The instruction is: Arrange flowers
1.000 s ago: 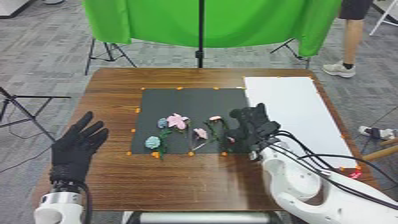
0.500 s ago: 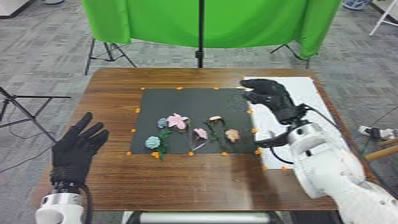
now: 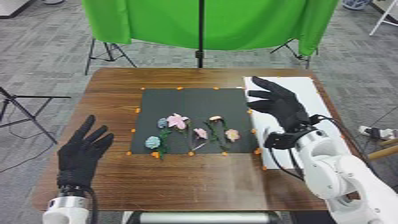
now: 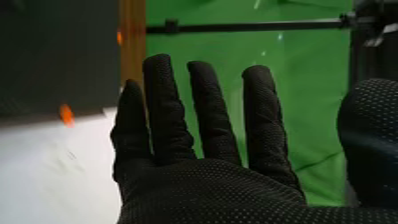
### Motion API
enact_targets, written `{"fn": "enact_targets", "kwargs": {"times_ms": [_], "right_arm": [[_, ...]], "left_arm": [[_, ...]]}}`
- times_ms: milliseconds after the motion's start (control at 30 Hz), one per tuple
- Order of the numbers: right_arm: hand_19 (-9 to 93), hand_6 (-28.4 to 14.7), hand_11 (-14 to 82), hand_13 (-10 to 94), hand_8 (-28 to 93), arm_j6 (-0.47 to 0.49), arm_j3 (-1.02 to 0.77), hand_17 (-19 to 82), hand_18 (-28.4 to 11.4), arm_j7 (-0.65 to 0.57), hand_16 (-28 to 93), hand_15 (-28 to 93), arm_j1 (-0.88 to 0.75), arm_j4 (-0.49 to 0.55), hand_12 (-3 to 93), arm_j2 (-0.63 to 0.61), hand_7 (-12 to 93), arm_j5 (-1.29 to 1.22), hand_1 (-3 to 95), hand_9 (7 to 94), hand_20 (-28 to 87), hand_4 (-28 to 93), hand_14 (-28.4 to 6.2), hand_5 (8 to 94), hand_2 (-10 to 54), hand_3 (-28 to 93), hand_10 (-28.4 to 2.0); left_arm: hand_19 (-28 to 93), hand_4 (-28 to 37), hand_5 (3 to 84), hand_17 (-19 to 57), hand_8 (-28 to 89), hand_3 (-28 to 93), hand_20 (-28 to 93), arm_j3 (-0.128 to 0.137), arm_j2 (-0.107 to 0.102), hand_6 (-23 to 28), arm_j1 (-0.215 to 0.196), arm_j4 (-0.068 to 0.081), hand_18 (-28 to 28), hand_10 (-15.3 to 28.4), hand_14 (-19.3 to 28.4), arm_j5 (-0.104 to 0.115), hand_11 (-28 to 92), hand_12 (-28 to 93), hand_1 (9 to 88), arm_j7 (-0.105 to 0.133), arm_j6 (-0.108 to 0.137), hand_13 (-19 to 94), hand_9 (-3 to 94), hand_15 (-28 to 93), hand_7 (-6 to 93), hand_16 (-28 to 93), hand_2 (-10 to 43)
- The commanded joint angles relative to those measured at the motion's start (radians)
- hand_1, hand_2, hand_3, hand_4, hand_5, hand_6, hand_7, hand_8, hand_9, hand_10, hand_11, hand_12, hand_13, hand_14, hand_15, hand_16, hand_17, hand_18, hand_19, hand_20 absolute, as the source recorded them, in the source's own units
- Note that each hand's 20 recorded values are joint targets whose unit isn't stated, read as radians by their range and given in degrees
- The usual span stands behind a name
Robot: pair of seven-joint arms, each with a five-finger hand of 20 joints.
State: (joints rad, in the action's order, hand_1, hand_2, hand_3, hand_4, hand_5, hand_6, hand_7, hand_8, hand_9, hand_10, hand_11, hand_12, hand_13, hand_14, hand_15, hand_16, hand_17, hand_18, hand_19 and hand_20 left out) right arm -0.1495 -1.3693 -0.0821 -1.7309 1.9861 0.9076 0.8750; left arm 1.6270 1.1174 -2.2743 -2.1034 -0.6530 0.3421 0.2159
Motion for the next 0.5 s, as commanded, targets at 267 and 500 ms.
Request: {"fn": "enact_targets", "kwargs": {"times_ms": [267, 500], "right_arm": [[52, 5.1, 12.3, 32, -13, -0.018, -0.011, 2, -21.0, 0.025, 12, 45, -0.06, 0.007, 14.7, -0.009, 15, -0.119, 13.8, 44.0, 27, -28, -18.8, 41.5, 6.4, 78, -14.4], [52, 5.2, 12.7, 32, -13, -0.015, -0.026, 2, -21.1, 0.016, 12, 45, -0.078, 0.008, 14.8, -0.01, 15, -0.128, 13.3, 44.3, 27, -28, -18.6, 41.6, 6.6, 78, -14.7]], "left_arm": [[57, -28.3, 33.7, -7.7, -8, 81, 3, 0.002, 0.006, 4.5, -0.001, 0.011, 28.4, 18.0, 27.5, -0.013, 20, 11, 17.7, 0.005, -0.022, 22, 31.7, 57, 6.0, -10, 7.2], [56, -28.3, 34.0, -7.8, -8, 81, 4, 0.015, 0.007, 4.9, -0.011, 0.005, 28.4, 18.1, 27.3, -0.015, 20, 11, 17.6, -0.001, -0.022, 22, 31.7, 57, 6.0, -10, 7.1]]}}
